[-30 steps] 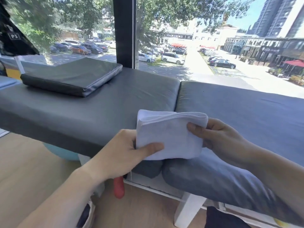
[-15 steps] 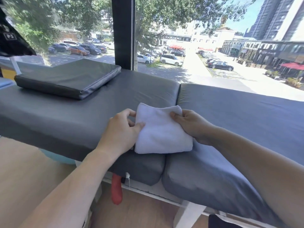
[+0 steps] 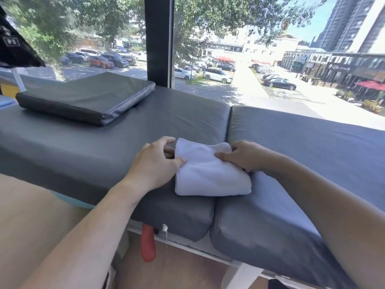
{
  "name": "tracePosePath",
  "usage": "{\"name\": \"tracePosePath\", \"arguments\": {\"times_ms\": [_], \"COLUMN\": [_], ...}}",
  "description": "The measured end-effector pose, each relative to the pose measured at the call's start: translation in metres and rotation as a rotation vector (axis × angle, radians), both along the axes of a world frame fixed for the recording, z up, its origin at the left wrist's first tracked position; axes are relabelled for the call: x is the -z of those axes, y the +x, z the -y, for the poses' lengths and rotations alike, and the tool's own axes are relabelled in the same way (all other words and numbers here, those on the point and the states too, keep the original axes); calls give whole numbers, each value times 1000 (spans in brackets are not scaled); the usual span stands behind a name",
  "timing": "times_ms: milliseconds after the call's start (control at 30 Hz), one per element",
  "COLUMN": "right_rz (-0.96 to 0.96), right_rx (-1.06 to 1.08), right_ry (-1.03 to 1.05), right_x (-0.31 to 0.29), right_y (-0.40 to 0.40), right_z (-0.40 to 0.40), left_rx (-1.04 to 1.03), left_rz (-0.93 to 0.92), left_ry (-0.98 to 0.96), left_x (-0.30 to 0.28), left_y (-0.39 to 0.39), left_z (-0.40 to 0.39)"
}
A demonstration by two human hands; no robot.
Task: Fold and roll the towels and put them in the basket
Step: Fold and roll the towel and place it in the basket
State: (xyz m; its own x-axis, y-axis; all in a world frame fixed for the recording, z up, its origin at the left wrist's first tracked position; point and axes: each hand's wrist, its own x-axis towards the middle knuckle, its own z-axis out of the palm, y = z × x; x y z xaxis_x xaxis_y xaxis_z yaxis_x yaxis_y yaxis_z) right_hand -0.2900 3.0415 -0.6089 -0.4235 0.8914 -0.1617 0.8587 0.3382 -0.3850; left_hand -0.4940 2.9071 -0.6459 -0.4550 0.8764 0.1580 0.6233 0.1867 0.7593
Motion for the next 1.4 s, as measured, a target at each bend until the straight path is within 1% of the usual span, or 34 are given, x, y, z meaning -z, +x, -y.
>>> {"name": "tracePosePath", "arguments": {"times_ms": [100,200,267,333,367,400,467,500,533,567,600,633,667,700,733,767,800,833,900,967,1033,1067,1100,1133,1167,1200,1233,1267,1333,1400], "right_rz": [-62,-129,-273,-513,-637,-746,-911,-968,-1009,-1040,-1055,-1039,-983,-899,-795,-684,-582,-486,-312,-173,-109,-134,-219,-347,-469,-544,-551,-502,-294,-53], "right_rx": [-36,-143,-193,-208,-231,-273,-387,-436,-479,-509,-526,-533,-535,-537,-540,-551,-578,-615,-709,-791,-826,-827,-801,-744,-662,-578,-518,-494,-535,-623], "right_ry": [-207,-359,-444,-508,-503,-468,-324,-231,-141,-60,8,78,165,271,388,489,547,546,445,326,201,135,80,60,86,151,227,286,327,271], "right_x": [-14,-24,-28,-31,-34,-37,-46,-50,-55,-58,-60,-60,-57,-50,-39,-27,-14,-2,12,9,-7,-16,-24,-30,-33,-34,-33,-32,-21,0], "right_y": [7,14,15,14,12,8,-1,-5,-10,-13,-16,-18,-20,-22,-24,-25,-25,-21,-10,4,17,20,21,19,14,5,-4,-14,-28,-36], "right_z": [-7,-13,-15,-14,-12,-9,1,6,12,16,20,25,28,29,31,33,36,41,52,61,63,61,60,57,52,48,45,44,43,43], "left_rx": [17,68,75,61,66,88,162,164,146,106,66,34,18,25,48,86,141,205,321,332,252,198,157,135,128,131,147,179,256,301], "left_rz": [44,42,60,88,134,217,458,518,508,419,271,110,-9,-82,-119,-140,-154,-168,-168,-130,-121,-114,-94,-80,-92,-126,-165,-204,-304,-393], "left_ry": [10,-9,-24,-28,0,59,267,379,490,586,656,697,718,712,677,605,502,377,169,116,165,220,276,323,351,353,330,292,163,-27], "left_x": [-3,-4,-3,0,-1,-4,-11,-16,-21,-25,-29,-31,-31,-29,-25,-20,-15,-11,-5,-8,-17,-20,-21,-21,-20,-18,-15,-11,-4,1], "left_y": [0,1,0,-1,-1,0,1,0,-2,-5,-9,-12,-16,-18,-21,-22,-24,-26,-30,-34,-32,-30,-26,-23,-19,-17,-15,-15,-14,-15], "left_z": [0,0,0,2,3,3,3,4,6,7,9,12,14,18,22,27,33,40,55,67,75,77,77,75,72,68,64,60,54,52]}}
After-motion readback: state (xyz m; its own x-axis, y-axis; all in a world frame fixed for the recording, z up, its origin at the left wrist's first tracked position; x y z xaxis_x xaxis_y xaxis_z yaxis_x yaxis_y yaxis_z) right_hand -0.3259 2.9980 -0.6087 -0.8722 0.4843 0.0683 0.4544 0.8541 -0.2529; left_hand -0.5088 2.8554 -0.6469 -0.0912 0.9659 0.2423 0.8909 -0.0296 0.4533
